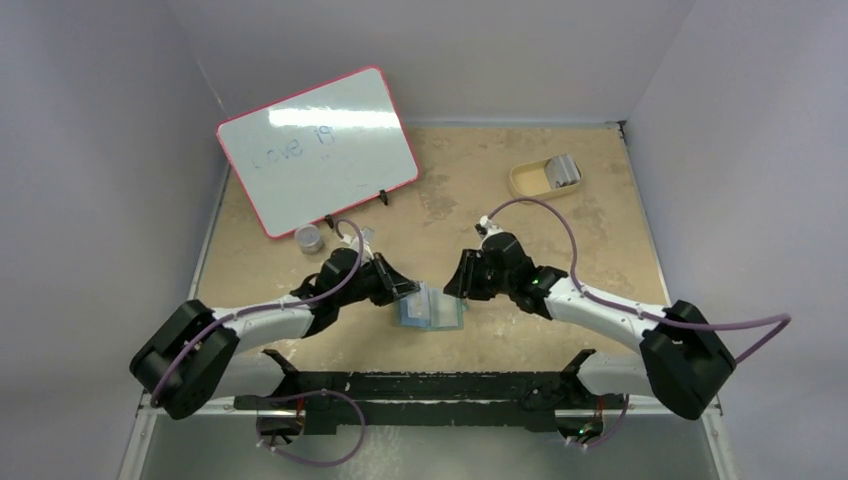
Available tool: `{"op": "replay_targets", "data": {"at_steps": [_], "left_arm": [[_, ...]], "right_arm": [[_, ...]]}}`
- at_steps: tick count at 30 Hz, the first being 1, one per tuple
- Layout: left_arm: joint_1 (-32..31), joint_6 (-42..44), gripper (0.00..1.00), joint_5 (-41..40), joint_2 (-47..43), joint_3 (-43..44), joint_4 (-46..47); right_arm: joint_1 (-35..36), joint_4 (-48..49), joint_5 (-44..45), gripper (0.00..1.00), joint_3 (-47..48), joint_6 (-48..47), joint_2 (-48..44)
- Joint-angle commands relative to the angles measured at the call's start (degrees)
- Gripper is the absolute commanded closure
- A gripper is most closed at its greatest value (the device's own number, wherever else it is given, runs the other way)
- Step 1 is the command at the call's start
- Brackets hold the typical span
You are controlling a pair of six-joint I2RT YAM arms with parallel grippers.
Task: Put the credit cards into the card holder
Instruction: Insert the credit card into the card holder.
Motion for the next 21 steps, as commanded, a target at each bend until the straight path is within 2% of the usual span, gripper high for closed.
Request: {"op": "replay_targets", "data": {"at_steps": [1, 10, 14, 21], "left_arm": [[-0.14, 2.26, 1.00, 2.54, 5.80, -1.06, 11.46], [-0.05, 2.55, 1.00, 1.30, 18.32, -5.66, 25.15], [-0.07, -1.22, 1.00, 2.84, 22.22, -7.47, 36.26], [-0.09, -2.68, 1.00, 3.98, 22.61, -7.66, 38.79]], "right_arm": [[0.36, 1.06, 0.79, 0.62, 0.65, -1.98, 2.95], [0.54, -2.28, 4.87, 0.68, 1.11, -3.08, 7.29], [0.54, -1.69, 4.94, 0.70, 0.51, -3.17, 7.73], [0.54, -1.29, 5.19, 0.74, -0.07, -3.09, 8.58]]}}
